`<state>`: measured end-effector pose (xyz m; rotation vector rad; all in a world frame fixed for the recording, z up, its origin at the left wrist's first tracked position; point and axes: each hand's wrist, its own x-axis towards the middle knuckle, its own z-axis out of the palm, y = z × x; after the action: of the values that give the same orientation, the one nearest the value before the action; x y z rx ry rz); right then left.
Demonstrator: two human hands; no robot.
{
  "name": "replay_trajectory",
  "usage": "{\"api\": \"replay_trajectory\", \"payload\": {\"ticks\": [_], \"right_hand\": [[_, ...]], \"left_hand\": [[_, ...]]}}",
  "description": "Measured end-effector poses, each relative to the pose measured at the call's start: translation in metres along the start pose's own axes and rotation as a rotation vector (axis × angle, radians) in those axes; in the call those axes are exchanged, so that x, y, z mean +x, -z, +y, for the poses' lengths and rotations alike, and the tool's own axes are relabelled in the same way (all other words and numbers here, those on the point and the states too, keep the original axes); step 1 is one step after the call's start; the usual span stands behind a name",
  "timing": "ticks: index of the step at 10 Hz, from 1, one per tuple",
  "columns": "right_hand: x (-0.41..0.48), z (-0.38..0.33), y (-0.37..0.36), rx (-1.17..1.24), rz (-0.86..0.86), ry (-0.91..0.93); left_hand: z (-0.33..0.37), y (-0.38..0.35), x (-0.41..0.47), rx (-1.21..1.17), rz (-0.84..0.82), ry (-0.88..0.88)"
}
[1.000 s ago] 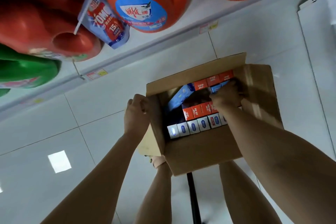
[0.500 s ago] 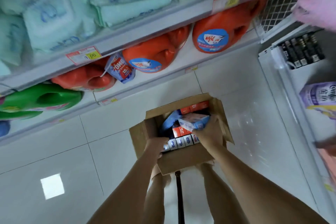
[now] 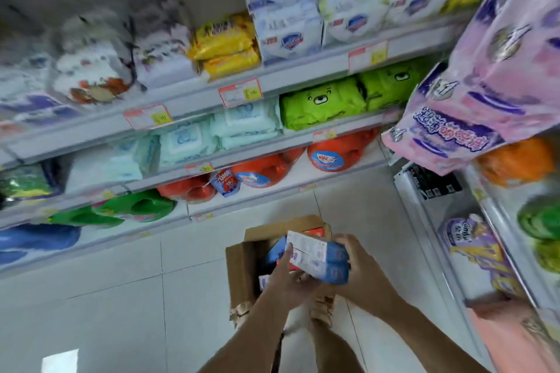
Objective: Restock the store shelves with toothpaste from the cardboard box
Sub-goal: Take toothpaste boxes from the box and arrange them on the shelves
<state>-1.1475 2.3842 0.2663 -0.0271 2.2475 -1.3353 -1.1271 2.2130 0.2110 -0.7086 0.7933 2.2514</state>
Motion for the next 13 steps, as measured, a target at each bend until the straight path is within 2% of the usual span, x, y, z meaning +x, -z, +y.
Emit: {"api": "replay_trajectory", "payload": {"ticks": [1,2,3,4,5,6,7,8,9,10,11,13], "right_hand": [[-0.020,-0.025,0.032,-0.090,0.005,0.174],[-0.036,-0.037,0.046,-0.281,0.071,0.393],[-0.046,-0.048,0.052,-0.328,0.153,0.499],[-0.052,-0.066,0.063,-0.195,0.099,0.517],[-0.061,-0.095,0.078,0.182,-0.039,0.326],[-0.059,-0.117,0.087,0.414,0.063,0.221],[-0.046,-0.134,0.093,0.454,0.072,0.173],[-0.037,-0.150,0.093,0.415,0.050,0.145],[-0.034,-0.160,0.100,0.478,0.129,0.108],[-0.032,-0.167,0.117,0.629,0.164,0.055],[-0.036,-0.169,0.138,0.722,0.190,0.032],[-0.044,-0.174,0.159,0.825,0.028,0.070]], "left_hand": [[0.011,-0.024,0.032,0.304,-0.579,-0.375],[0.059,-0.095,-0.024,0.248,-0.115,-0.224],[0.072,-0.127,-0.025,0.108,-0.031,0.038],[0.087,-0.150,-0.037,0.199,0.113,-0.076],[0.099,-0.164,-0.043,0.234,0.147,-0.157],[0.111,-0.174,-0.055,0.361,0.110,-0.284],[0.122,-0.191,-0.066,0.555,0.102,-0.454],[0.133,-0.202,-0.075,0.730,0.104,-0.528],[0.148,-0.210,-0.082,0.739,0.076,-0.411],[0.161,-0.215,-0.089,0.634,0.028,-0.253],[0.174,-0.213,-0.096,0.537,0.079,-0.185],[0.203,-0.209,-0.105,0.380,0.139,-0.173]]}}
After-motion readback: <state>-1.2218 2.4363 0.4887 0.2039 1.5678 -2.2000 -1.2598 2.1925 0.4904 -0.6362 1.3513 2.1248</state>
